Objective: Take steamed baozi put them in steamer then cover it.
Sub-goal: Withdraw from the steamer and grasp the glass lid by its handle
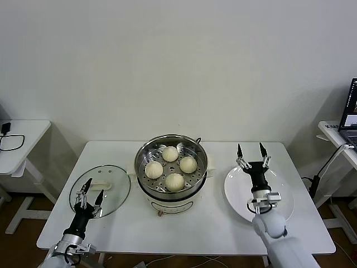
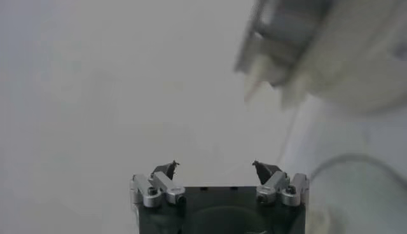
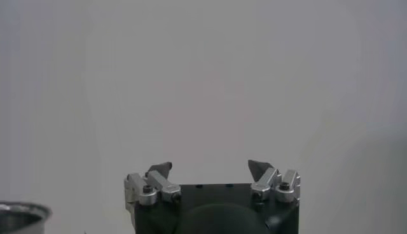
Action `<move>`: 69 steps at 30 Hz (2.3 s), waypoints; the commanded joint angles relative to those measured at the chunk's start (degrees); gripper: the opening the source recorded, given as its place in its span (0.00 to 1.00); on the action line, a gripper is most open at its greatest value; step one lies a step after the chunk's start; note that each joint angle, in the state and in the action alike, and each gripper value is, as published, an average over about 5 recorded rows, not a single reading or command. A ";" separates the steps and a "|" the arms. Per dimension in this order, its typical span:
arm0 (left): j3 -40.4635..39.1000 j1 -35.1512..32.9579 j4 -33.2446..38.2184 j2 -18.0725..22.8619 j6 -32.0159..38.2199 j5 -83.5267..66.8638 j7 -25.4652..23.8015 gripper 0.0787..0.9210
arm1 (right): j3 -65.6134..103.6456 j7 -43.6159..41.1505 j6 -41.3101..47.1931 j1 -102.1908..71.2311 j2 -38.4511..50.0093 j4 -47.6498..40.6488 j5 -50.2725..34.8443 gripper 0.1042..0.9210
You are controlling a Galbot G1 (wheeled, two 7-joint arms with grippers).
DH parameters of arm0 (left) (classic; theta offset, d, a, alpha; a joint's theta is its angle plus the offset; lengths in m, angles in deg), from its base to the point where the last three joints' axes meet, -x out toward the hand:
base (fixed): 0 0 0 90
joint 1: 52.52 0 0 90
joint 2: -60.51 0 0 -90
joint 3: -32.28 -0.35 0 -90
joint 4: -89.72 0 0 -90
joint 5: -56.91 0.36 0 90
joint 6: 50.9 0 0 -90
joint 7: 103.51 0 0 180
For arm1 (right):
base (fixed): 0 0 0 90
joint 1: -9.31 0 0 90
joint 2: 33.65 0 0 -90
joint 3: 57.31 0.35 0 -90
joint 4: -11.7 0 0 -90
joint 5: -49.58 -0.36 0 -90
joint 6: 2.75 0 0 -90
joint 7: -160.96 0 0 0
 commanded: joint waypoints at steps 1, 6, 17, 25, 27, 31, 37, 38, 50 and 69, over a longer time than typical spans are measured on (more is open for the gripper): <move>0.05 6.35 -12.25 -1.22 -0.04 13.63 2.09 0.88 | 5.88 -0.87 -1.60 -7.93 -4.54 1.36 1.44 0.88; -0.75 8.76 -14.24 -1.43 -0.95 14.45 2.76 0.88 | 5.82 -1.36 -1.63 -8.57 -5.48 1.29 2.12 0.88; -2.35 13.53 -19.10 -2.30 -2.11 14.41 2.56 0.88 | 5.75 -2.30 -1.69 -9.74 -5.86 0.80 3.00 0.88; -3.77 15.81 -20.42 -2.51 -3.25 12.75 2.06 0.88 | 5.98 -2.44 -1.68 -10.22 -6.19 0.66 3.87 0.88; -4.08 16.11 -20.30 -2.47 -3.74 12.42 1.81 0.88 | 6.00 -2.50 -1.68 -10.29 -6.20 0.57 4.10 0.88; -4.53 16.76 -20.38 -2.45 -4.34 12.30 1.53 0.88 | 6.04 -2.57 -1.66 -10.29 -6.25 0.51 4.46 0.88; -5.11 18.03 -20.97 -2.35 -5.01 12.18 1.33 0.88 | 5.99 -2.74 -1.71 -10.43 -6.56 0.36 5.28 0.88; -5.19 18.29 -21.18 -2.34 -5.13 12.19 1.29 0.88 | 5.96 -2.78 -1.73 -10.47 -6.61 0.30 5.42 0.88; -6.34 20.07 -23.05 -2.26 -6.21 11.76 0.58 0.88 | 6.18 -2.90 -1.78 -10.54 -6.58 0.14 6.15 0.88; -6.47 20.25 -23.94 -2.09 -6.56 11.19 -0.48 0.35 | 6.37 -2.55 -1.79 -9.89 -6.73 -0.06 6.96 0.88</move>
